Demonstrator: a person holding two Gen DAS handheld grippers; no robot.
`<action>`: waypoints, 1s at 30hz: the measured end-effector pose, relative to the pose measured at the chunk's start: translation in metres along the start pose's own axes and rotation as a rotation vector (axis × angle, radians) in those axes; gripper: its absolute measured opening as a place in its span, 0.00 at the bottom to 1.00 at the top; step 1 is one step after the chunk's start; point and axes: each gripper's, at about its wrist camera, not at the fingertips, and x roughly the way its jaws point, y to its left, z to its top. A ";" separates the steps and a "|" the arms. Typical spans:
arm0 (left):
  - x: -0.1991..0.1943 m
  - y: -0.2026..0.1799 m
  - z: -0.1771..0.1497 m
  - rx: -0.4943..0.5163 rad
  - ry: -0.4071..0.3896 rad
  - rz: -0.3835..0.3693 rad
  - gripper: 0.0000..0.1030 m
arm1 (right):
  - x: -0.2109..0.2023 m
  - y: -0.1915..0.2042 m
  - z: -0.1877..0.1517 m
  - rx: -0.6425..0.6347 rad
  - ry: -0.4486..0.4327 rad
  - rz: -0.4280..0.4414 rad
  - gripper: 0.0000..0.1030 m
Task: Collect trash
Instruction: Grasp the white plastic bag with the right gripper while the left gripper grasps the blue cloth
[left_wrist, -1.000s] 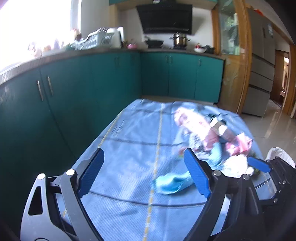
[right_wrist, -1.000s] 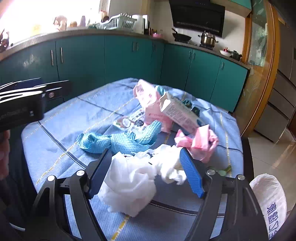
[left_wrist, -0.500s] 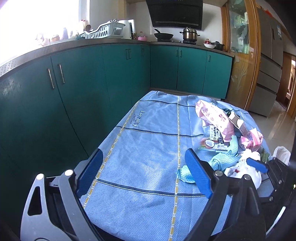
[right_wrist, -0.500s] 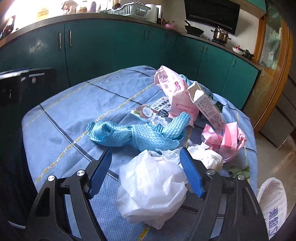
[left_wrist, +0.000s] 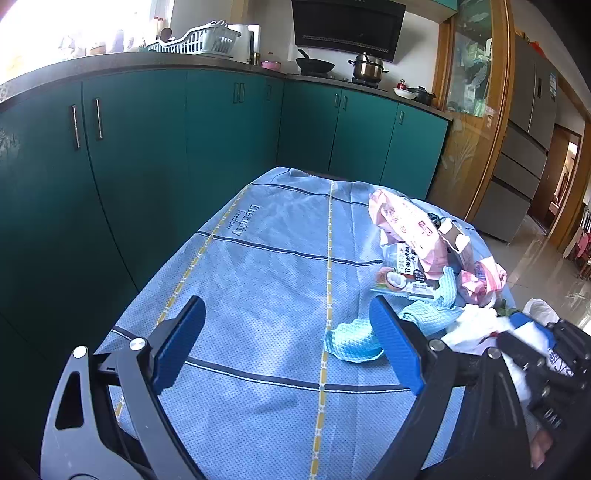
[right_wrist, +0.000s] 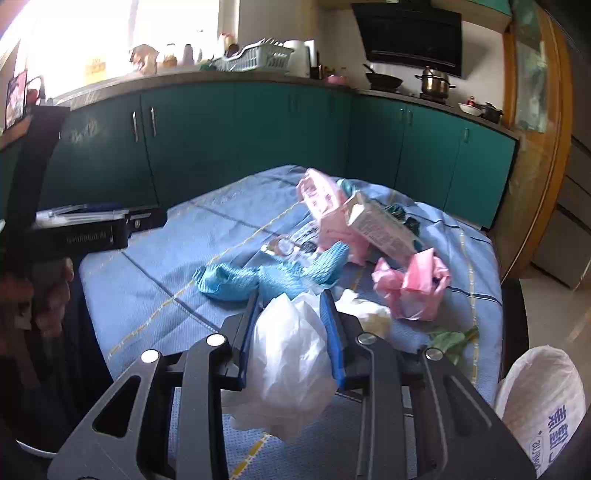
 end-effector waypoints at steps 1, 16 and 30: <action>0.000 0.001 0.000 -0.002 0.000 0.002 0.88 | -0.001 -0.004 0.000 0.012 0.001 -0.014 0.32; 0.009 0.001 -0.007 -0.008 0.005 -0.031 0.88 | 0.049 0.007 -0.028 -0.122 0.201 -0.188 0.65; 0.017 -0.009 -0.013 0.019 0.036 -0.064 0.88 | 0.032 -0.016 -0.015 0.007 0.099 -0.179 0.40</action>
